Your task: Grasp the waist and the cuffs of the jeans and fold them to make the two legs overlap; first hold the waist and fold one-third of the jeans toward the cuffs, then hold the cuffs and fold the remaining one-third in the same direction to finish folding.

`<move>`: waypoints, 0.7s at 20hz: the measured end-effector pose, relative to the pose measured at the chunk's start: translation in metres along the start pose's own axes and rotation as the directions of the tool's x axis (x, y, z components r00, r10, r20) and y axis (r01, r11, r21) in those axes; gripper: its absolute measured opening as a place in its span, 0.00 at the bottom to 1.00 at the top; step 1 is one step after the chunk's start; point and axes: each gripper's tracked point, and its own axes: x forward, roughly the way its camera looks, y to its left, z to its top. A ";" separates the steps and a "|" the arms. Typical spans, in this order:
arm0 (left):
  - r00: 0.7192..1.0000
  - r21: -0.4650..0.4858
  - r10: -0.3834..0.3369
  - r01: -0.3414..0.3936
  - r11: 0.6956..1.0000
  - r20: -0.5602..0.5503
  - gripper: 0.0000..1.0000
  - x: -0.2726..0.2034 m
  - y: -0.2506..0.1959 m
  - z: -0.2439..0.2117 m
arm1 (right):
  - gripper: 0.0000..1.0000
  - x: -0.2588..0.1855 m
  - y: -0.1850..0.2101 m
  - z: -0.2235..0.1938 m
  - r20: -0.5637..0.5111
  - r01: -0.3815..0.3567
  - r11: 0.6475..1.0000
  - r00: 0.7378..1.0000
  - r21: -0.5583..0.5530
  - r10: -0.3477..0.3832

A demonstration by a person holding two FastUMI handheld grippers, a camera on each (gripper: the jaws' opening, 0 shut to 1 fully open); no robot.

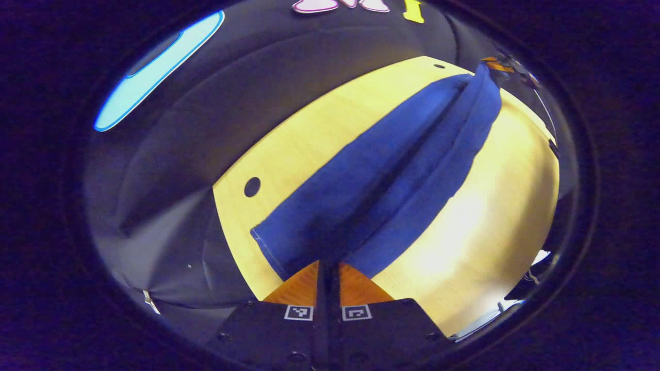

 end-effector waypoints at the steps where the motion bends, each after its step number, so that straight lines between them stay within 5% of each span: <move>1: 0.999 -0.009 0.038 -0.039 0.999 -0.010 0.06 0.022 0.012 0.015 | 0.16 0.026 0.005 -0.007 -0.047 -0.003 0.999 0.999 0.048 0.005; 2: 0.997 0.001 0.069 -0.069 0.998 -0.029 0.06 0.044 0.016 0.020 | 0.05 0.050 0.010 -0.019 -0.087 -0.010 0.995 0.996 0.100 0.018; 4: 0.985 0.019 0.147 -0.146 0.989 -0.094 0.06 0.083 0.025 0.017 | 0.06 0.080 0.012 -0.043 -0.152 0.019 0.985 0.988 0.173 0.008; 7: 0.987 -0.054 0.126 -0.131 0.990 -0.095 0.63 0.107 0.010 0.009 | 0.17 0.091 0.011 -0.045 -0.137 0.048 0.966 0.990 0.255 -0.013; 9: 0.978 -0.051 0.204 -0.206 0.977 -0.048 0.83 0.102 0.025 0.017 | 0.36 0.079 -0.007 -0.018 -0.078 0.056 0.952 0.996 0.302 -0.034; 12: 0.945 -0.092 0.316 -0.308 0.947 0.084 0.96 0.075 0.039 0.055 | 0.91 0.041 -0.063 0.026 0.038 0.114 0.872 0.988 0.476 -0.150; 14: 0.929 -0.179 0.346 -0.321 0.930 0.131 0.96 0.047 0.027 0.064 | 0.97 0.011 -0.087 0.027 0.038 0.137 0.776 0.978 0.615 -0.203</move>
